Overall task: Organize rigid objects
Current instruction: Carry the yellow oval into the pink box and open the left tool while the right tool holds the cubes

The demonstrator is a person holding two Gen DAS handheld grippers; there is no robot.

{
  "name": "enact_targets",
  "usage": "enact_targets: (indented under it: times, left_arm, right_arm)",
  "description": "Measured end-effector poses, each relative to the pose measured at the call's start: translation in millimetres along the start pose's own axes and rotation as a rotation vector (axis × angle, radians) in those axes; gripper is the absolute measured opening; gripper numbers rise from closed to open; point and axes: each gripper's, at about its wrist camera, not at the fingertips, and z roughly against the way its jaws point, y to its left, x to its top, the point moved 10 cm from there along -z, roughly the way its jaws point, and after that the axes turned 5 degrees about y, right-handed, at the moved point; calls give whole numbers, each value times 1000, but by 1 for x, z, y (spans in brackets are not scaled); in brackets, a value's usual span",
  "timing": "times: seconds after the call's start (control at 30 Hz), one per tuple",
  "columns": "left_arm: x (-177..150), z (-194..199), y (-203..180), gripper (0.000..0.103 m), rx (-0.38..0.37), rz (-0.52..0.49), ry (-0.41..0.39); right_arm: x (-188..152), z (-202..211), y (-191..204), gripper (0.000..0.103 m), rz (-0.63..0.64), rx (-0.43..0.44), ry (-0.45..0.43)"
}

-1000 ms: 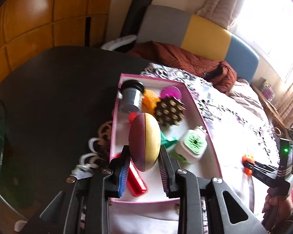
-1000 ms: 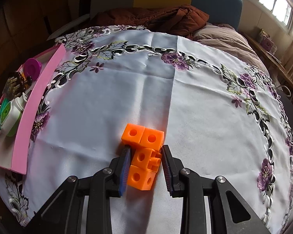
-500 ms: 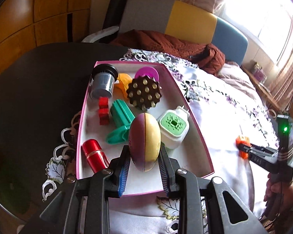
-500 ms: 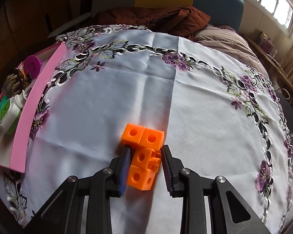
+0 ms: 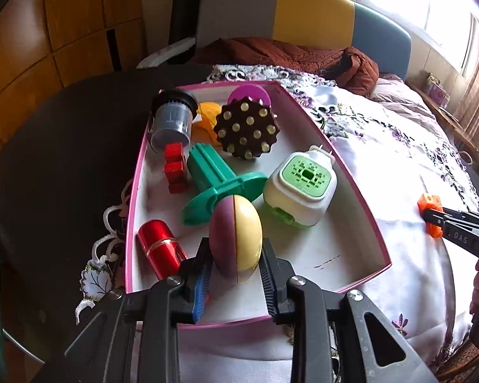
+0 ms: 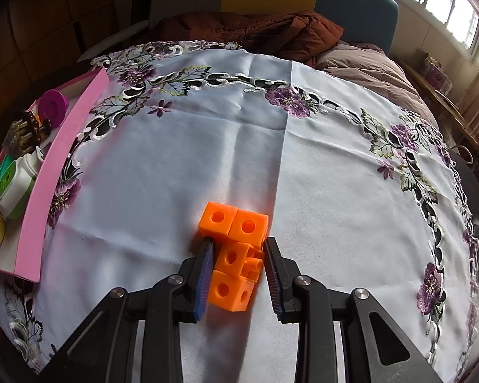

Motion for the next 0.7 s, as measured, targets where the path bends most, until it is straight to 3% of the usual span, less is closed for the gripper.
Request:
enact_targets:
  times: [0.7]
  left_arm:
    - [18, 37, 8, 38, -26, 19, -104]
  right_arm:
    - [7, 15, 5, 31, -29, 41, -61]
